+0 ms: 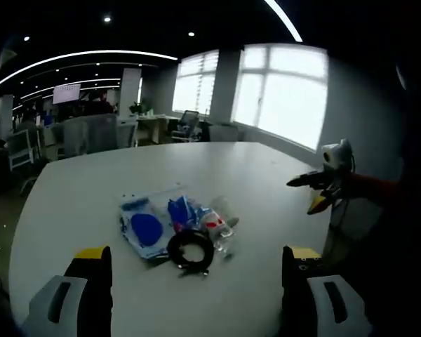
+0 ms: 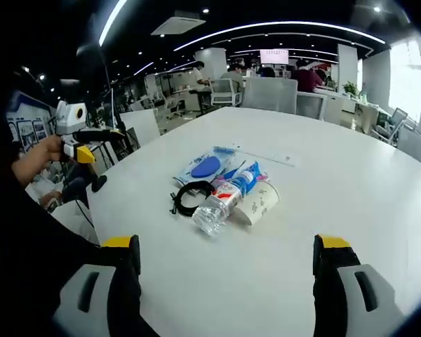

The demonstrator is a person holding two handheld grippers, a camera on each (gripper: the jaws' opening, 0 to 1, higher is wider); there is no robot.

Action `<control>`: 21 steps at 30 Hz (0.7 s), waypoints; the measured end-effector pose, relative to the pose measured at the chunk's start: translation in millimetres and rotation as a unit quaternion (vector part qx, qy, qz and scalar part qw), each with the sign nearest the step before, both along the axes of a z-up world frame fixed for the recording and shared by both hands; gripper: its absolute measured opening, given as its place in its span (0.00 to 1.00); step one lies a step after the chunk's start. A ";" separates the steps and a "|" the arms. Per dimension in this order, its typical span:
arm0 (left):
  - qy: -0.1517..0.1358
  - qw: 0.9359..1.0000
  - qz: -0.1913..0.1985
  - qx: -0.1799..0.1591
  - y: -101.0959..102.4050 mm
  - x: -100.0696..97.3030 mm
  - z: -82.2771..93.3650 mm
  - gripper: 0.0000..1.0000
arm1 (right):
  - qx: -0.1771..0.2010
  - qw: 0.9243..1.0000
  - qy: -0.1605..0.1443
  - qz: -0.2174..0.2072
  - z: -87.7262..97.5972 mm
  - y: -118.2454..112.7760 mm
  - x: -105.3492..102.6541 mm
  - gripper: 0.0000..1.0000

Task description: Arrange the tabletop items into an orderly group along one side of the table until the central work area is clear of visible clutter.

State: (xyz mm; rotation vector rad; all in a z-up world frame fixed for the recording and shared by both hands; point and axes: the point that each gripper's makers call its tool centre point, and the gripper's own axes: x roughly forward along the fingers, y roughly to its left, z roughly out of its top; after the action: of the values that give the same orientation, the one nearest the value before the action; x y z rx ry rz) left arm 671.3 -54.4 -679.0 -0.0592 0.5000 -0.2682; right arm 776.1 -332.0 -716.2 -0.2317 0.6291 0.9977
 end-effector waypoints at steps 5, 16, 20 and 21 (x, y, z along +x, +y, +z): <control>-0.002 1.000 0.002 0.002 1.4 -0.5 0.4 1.00 | 0.001 1.000 -0.001 -0.003 0.1 -0.6 0.4 0.99; -0.005 1.000 0.003 0.001 2.5 -1.0 1.6 1.00 | 0.003 1.000 -0.003 -0.005 1.2 -0.1 -0.6 0.99; -0.005 1.000 0.001 0.001 1.2 -1.1 1.4 1.00 | 0.005 1.000 -0.004 -0.004 2.1 0.1 0.2 0.99; -0.005 1.000 0.002 0.003 1.6 -1.2 1.3 1.00 | 0.005 1.000 -0.004 -0.004 2.1 0.3 0.3 0.99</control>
State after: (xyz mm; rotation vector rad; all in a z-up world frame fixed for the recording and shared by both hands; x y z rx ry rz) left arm 670.1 -52.8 -677.8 -0.0535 0.4904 -0.2639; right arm 776.3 -331.8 -714.0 -0.2238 0.6174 0.9915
